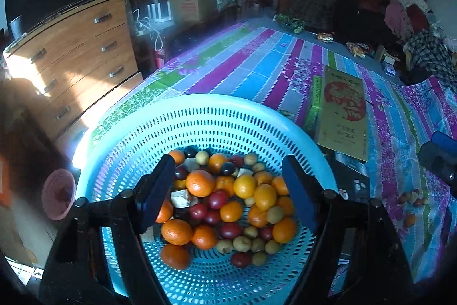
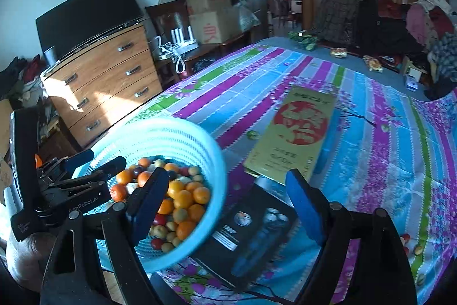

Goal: Organize fruits
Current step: 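Withdraw both tools from the basket back to the fruits on the bed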

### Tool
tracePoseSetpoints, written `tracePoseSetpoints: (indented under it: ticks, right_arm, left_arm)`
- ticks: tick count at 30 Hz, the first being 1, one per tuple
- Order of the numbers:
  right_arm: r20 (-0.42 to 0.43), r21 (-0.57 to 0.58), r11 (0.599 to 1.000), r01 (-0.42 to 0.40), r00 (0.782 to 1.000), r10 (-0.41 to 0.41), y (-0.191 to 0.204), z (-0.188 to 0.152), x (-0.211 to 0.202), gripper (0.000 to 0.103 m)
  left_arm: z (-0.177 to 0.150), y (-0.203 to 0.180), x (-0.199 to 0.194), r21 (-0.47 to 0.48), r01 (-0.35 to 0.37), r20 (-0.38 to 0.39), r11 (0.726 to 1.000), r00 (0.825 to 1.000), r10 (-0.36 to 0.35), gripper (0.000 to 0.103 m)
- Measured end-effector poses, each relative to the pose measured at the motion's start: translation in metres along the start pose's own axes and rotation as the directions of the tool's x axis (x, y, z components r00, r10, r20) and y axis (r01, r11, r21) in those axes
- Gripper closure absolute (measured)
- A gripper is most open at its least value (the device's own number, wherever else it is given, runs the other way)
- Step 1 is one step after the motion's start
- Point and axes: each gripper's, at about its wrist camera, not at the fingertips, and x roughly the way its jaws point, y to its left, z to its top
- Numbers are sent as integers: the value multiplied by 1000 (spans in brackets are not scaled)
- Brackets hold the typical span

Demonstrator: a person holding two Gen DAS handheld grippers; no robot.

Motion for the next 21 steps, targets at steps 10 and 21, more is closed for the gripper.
tracePoseSetpoints:
  ticks: [10, 21]
  right_arm:
    - [10, 131, 983, 130, 991, -132, -93, -40, -51, 17]
    - [-27, 266, 927, 265, 963, -268, -183, -96, -104, 17]
  left_arm:
    - [-9, -113, -7, 196, 143, -11, 970, 990, -144, 24]
    - [-32, -208, -13, 354, 279, -82, 893, 960, -267, 24]
